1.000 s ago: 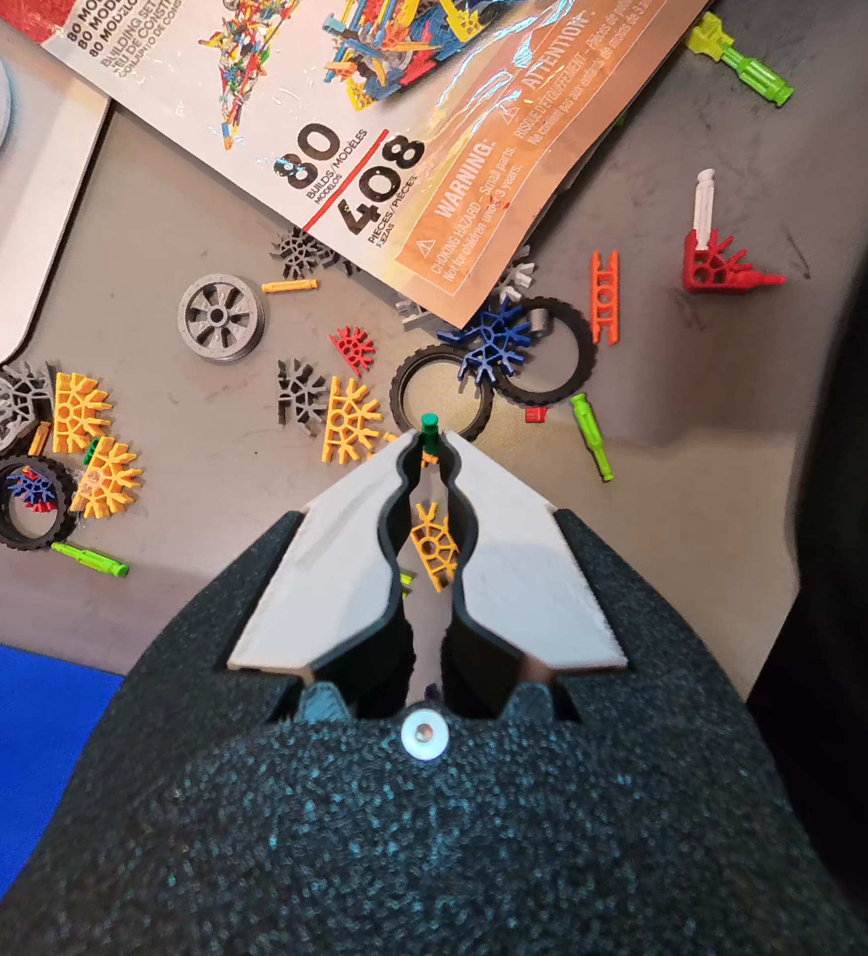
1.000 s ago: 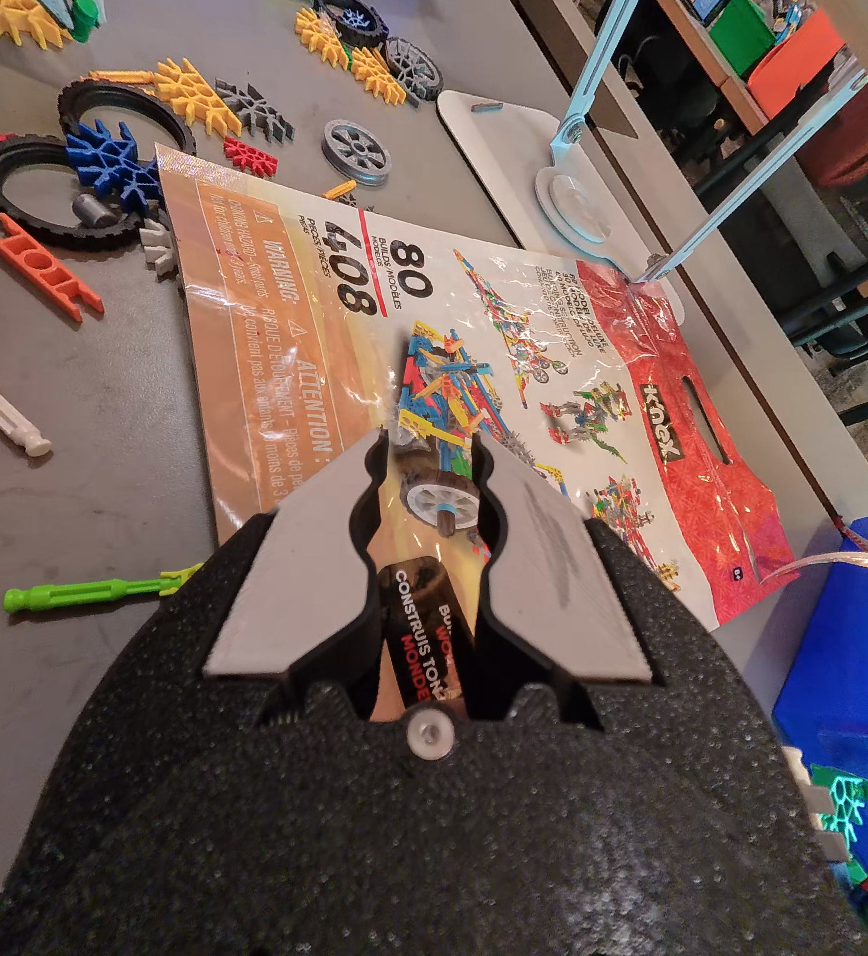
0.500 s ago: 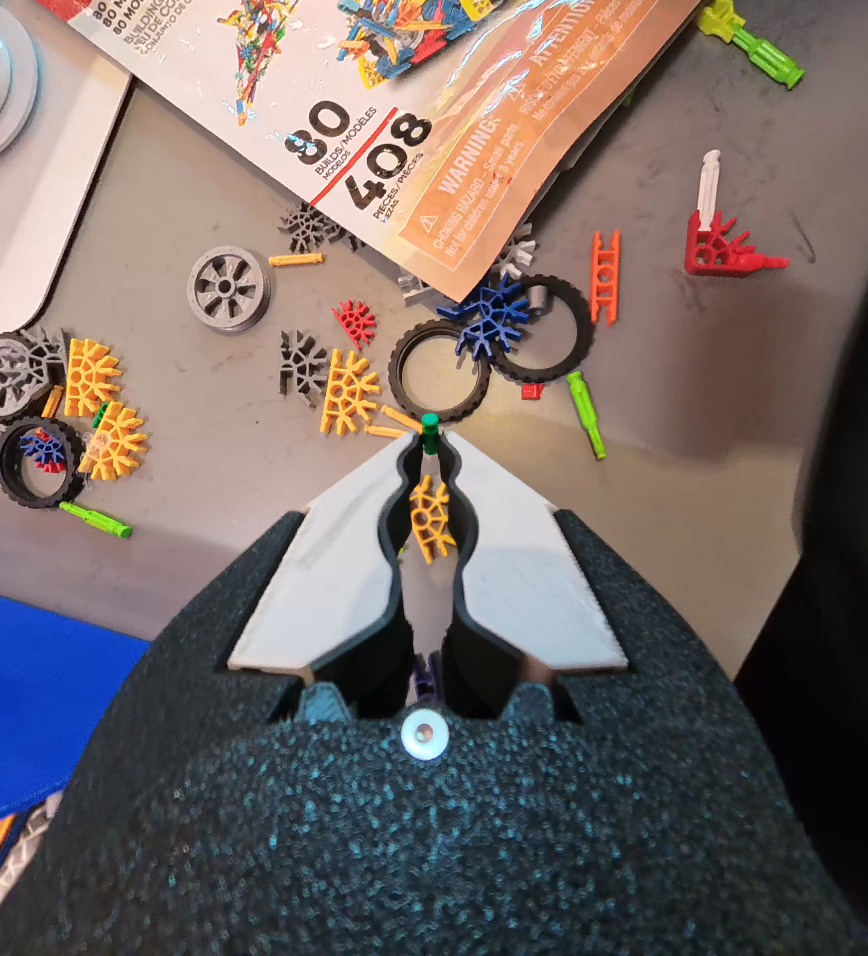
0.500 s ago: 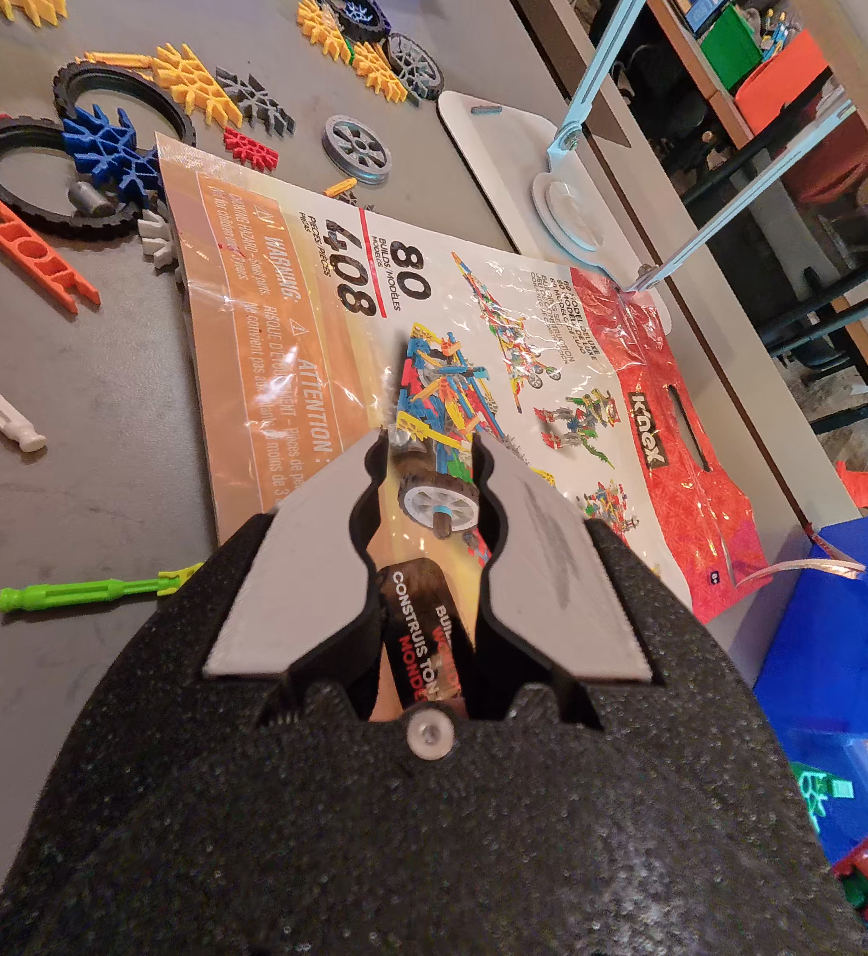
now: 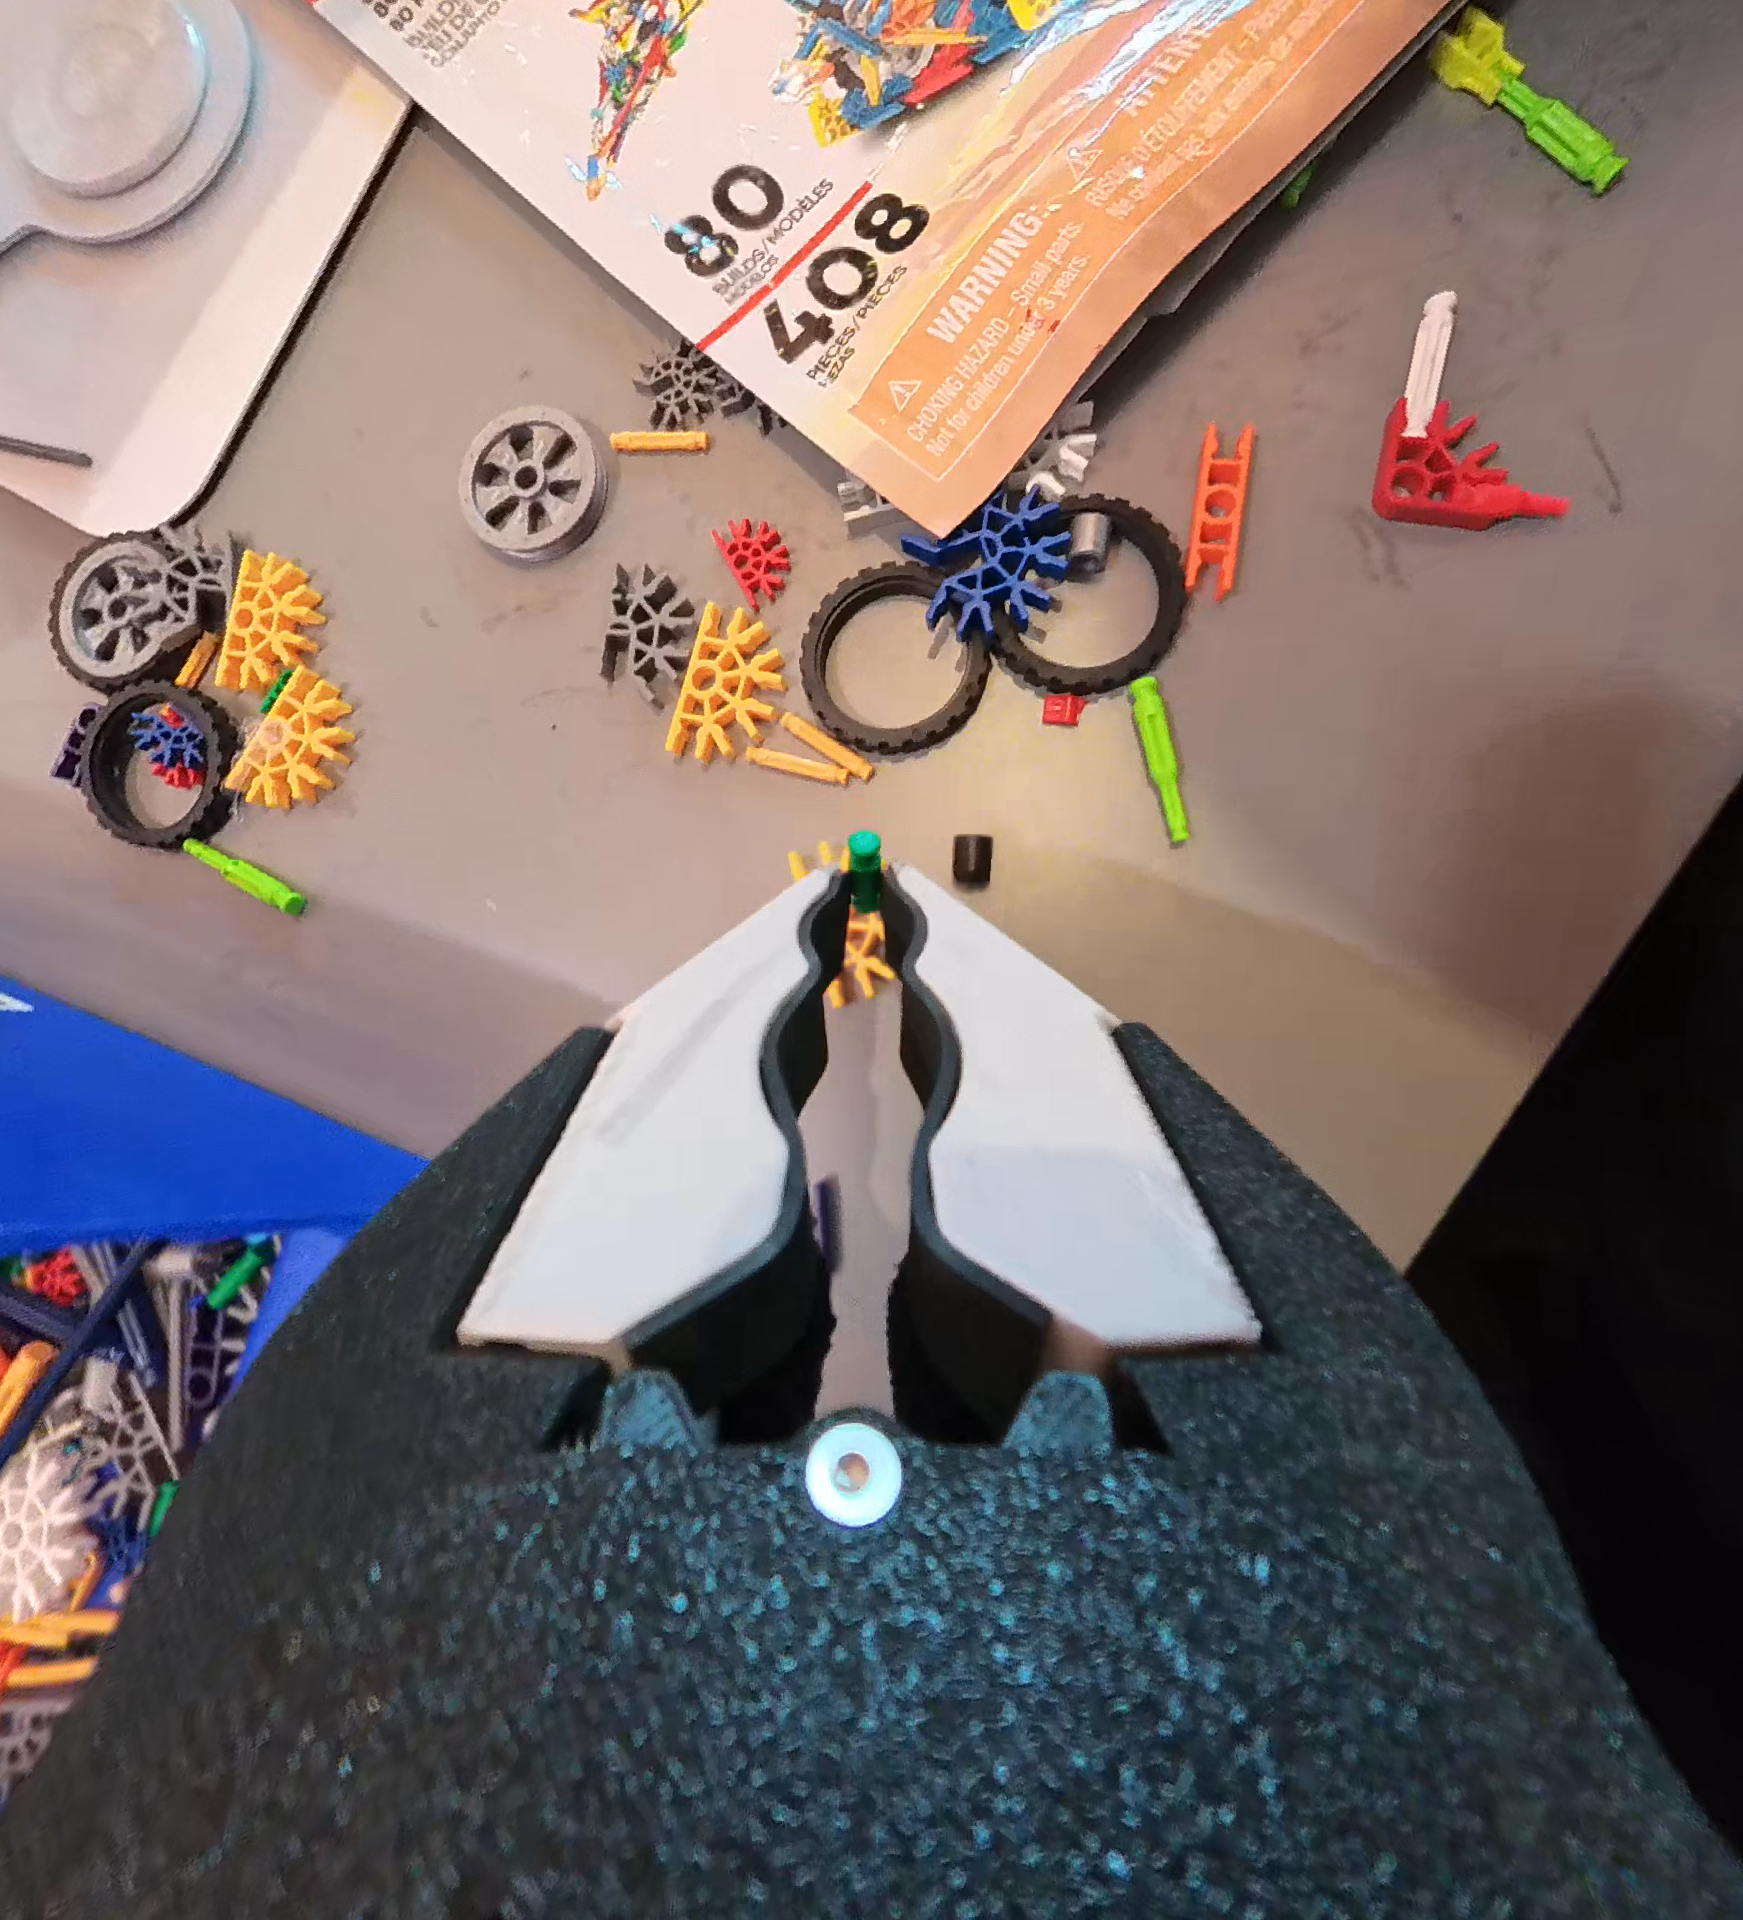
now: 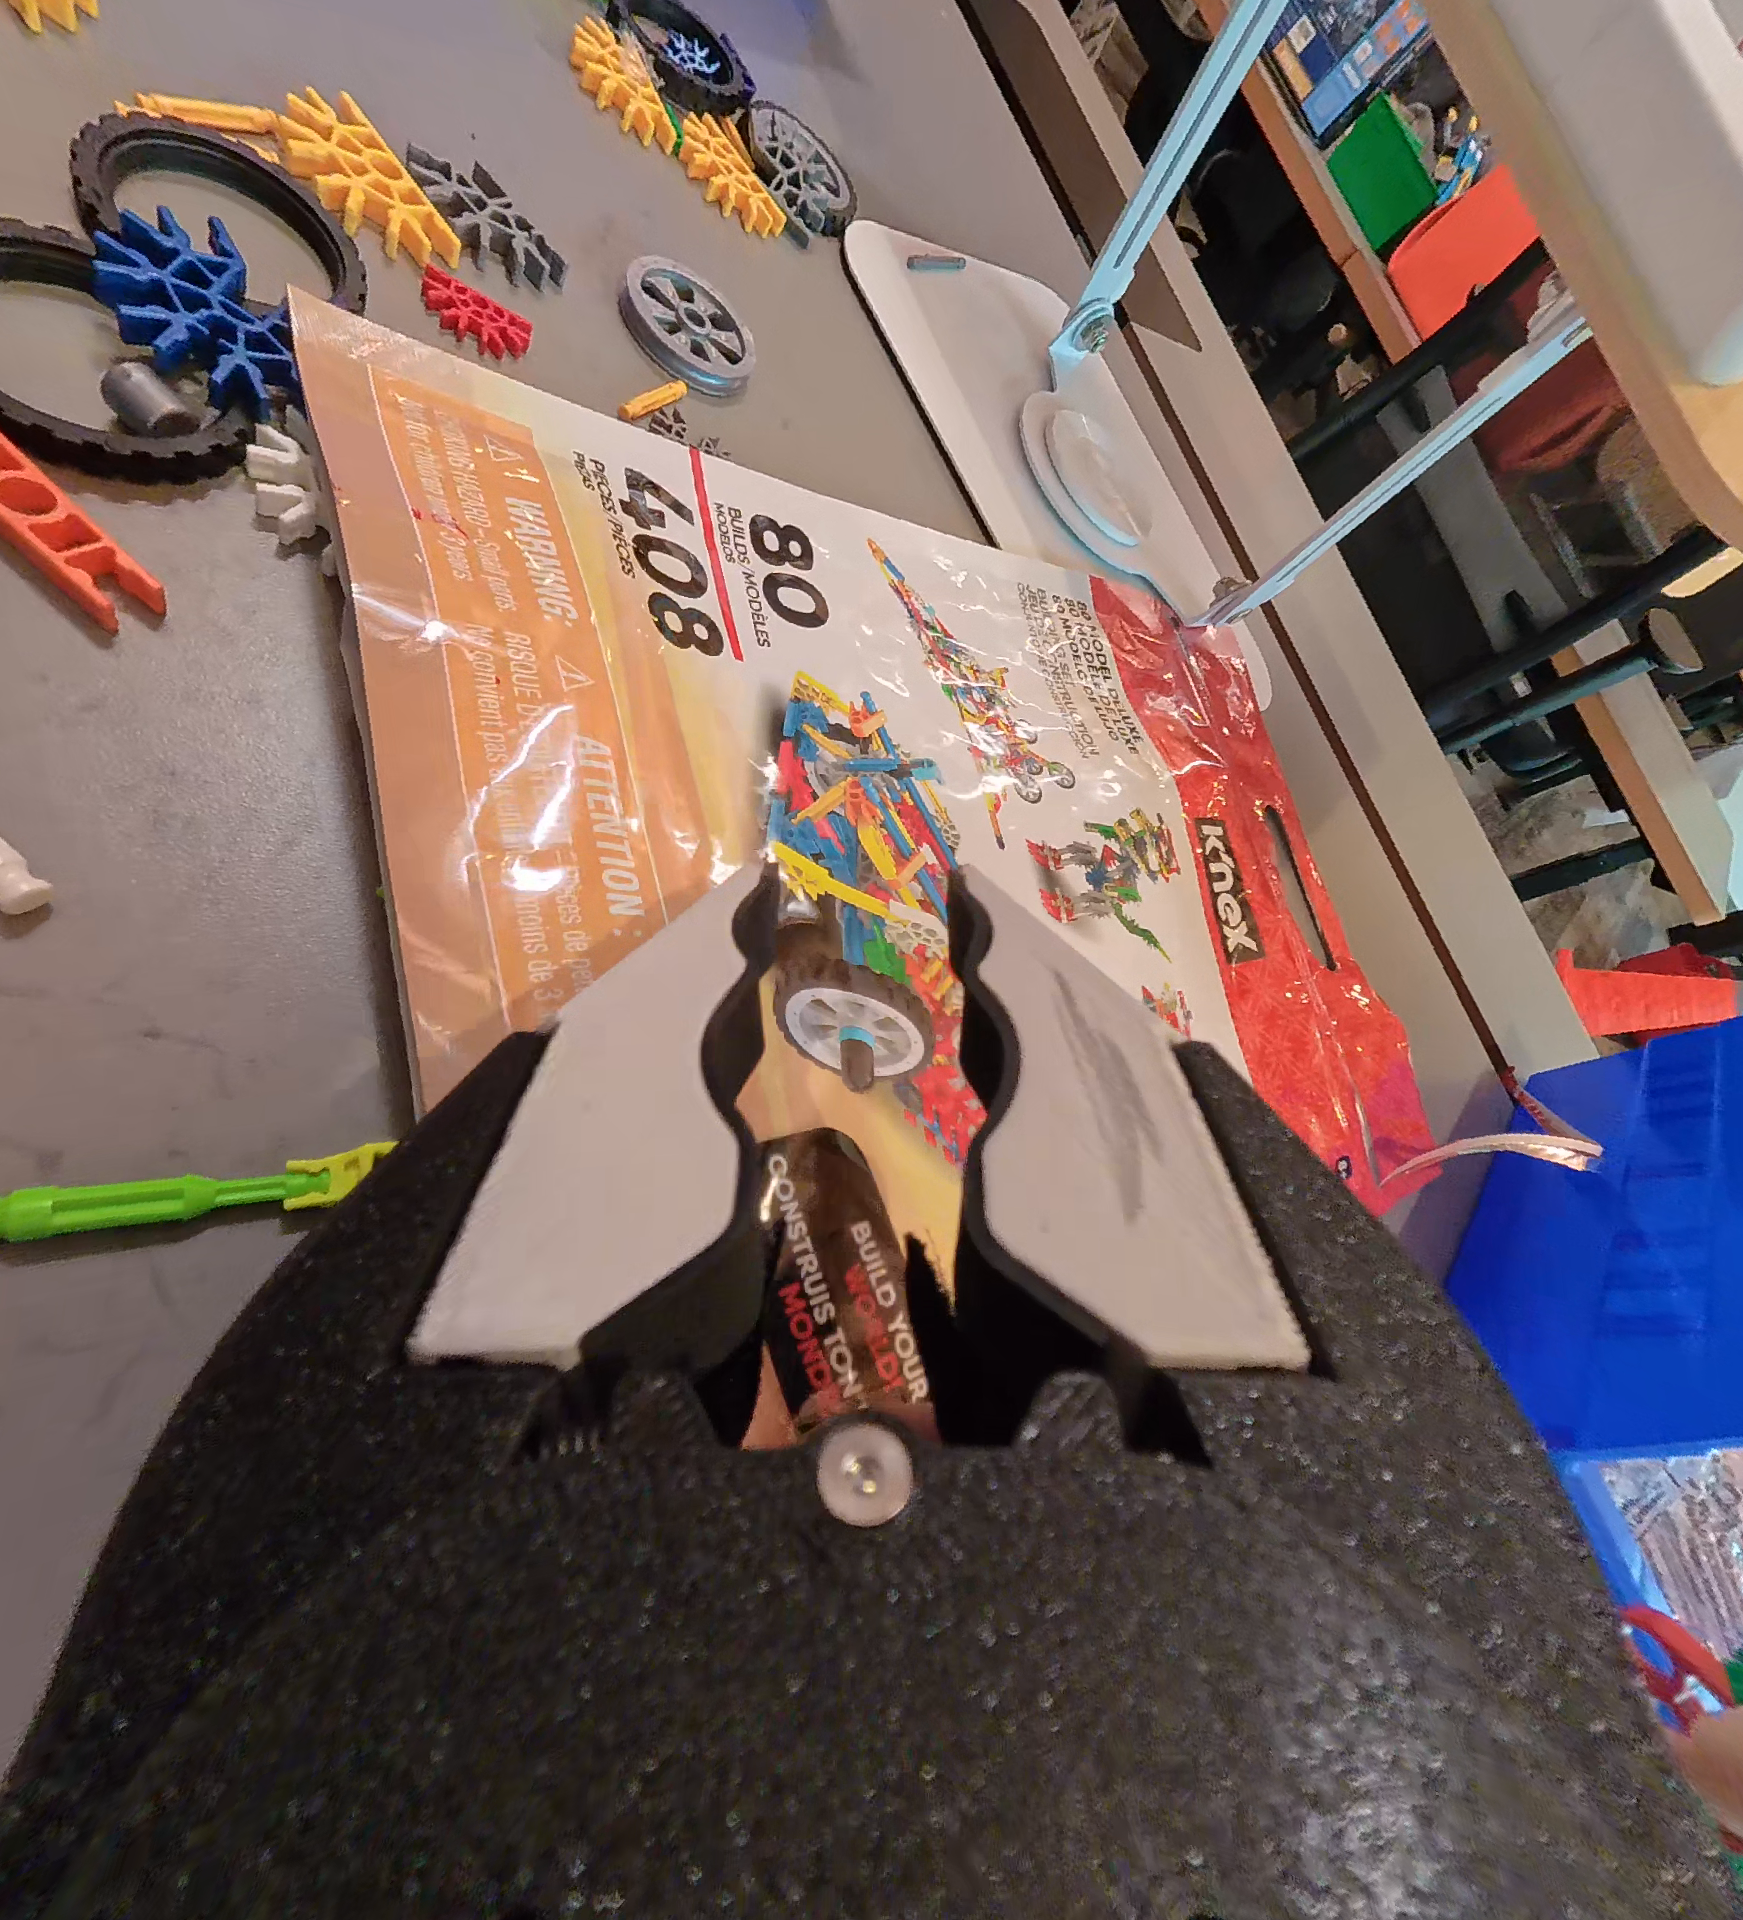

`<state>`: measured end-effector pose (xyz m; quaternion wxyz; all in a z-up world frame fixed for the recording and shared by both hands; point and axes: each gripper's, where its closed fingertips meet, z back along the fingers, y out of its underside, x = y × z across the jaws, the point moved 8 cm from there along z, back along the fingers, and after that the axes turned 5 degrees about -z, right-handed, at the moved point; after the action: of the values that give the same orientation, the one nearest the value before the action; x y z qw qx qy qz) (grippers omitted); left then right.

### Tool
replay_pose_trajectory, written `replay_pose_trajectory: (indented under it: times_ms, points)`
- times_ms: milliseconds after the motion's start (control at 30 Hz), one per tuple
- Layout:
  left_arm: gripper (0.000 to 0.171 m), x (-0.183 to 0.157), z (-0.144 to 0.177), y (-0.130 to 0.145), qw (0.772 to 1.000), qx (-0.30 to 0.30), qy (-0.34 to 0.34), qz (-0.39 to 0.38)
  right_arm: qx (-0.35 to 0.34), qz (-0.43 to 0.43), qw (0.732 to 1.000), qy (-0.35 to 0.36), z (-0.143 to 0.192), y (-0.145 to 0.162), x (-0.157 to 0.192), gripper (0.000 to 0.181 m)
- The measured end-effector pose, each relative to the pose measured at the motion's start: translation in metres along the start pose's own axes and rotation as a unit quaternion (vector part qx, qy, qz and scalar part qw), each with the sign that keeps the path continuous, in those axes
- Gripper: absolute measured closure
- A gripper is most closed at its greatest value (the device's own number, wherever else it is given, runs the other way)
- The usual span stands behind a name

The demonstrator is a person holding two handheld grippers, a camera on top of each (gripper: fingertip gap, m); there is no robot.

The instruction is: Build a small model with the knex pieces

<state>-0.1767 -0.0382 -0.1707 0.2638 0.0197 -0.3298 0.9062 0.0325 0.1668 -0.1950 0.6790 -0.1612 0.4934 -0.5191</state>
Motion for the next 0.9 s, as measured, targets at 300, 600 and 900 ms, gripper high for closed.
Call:
replay_pose_trajectory:
  times_ms: [300,600,900]
  points:
    - [0.167,-0.012,0.009,0.017,1.0,0.005,-0.016,0.002,-0.007,0.008,1.0,0.008,0.001,-0.002,-0.001,0.15]
    - [0.167,-0.018,0.002,0.021,0.999,0.011,-0.027,-0.036,-0.001,0.005,1.0,0.019,0.001,0.003,-0.006,0.15]
    - [0.167,-0.024,0.012,0.037,0.996,0.018,-0.061,-0.067,-0.013,-0.007,1.0,0.023,0.003,0.005,-0.008,0.15]
